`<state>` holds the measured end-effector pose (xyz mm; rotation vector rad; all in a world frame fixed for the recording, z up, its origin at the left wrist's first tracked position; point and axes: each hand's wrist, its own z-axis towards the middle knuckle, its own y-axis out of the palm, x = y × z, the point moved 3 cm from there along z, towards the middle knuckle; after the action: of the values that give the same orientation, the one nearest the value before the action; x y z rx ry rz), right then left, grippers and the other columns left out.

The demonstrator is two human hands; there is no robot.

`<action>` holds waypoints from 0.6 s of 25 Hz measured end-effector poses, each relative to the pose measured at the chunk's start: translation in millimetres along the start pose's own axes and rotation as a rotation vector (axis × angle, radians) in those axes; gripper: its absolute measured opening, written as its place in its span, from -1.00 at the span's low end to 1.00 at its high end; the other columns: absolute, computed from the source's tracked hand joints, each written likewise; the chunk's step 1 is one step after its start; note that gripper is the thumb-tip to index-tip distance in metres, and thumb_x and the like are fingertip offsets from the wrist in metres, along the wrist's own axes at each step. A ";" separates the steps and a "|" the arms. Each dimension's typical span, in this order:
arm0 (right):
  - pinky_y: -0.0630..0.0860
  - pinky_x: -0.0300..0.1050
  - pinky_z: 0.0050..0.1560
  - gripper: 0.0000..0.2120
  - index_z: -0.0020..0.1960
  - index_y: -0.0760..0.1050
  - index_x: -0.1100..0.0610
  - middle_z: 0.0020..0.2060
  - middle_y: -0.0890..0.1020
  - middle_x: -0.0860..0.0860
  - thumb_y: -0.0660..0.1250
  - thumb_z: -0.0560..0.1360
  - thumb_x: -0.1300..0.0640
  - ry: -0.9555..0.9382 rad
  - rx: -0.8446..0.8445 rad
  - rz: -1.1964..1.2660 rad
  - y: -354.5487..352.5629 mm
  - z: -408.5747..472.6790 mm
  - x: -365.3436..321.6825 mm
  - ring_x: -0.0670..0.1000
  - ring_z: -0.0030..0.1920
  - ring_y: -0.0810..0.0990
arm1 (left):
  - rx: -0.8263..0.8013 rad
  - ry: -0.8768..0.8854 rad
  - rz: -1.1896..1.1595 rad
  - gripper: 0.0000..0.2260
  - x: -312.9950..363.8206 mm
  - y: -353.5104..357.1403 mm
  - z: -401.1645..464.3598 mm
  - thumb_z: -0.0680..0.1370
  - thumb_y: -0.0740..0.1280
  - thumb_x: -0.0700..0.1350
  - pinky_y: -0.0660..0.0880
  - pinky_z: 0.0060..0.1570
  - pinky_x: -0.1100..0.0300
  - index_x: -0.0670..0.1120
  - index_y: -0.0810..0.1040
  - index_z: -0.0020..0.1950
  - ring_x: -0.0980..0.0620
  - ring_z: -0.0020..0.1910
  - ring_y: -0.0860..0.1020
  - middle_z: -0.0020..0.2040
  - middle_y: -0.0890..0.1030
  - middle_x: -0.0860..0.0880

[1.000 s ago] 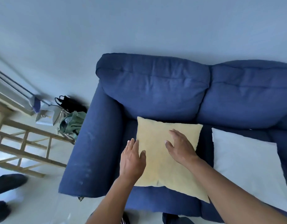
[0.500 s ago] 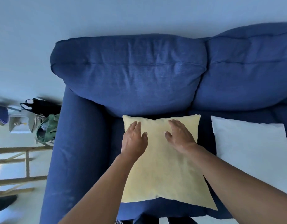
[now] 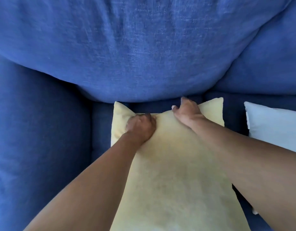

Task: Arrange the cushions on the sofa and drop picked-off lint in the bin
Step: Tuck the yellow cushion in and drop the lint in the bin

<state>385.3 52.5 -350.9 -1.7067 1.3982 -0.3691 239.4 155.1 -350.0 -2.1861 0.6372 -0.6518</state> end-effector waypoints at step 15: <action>-0.13 0.24 0.57 0.19 0.58 0.10 0.24 0.57 0.10 0.27 0.31 0.27 -0.54 0.015 0.200 -0.008 78.8 100.8 20.3 0.24 0.59 0.01 | 0.357 -0.483 -0.088 0.04 -84.6 49.4 137.1 0.41 0.23 0.50 -0.17 0.57 -0.22 -0.13 0.00 0.66 -0.33 0.62 -0.02 0.63 0.04 -0.32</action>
<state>411.3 79.0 -475.0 -1.5495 1.3196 -0.5097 250.3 249.1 -489.4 -1.9366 0.1565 -0.2361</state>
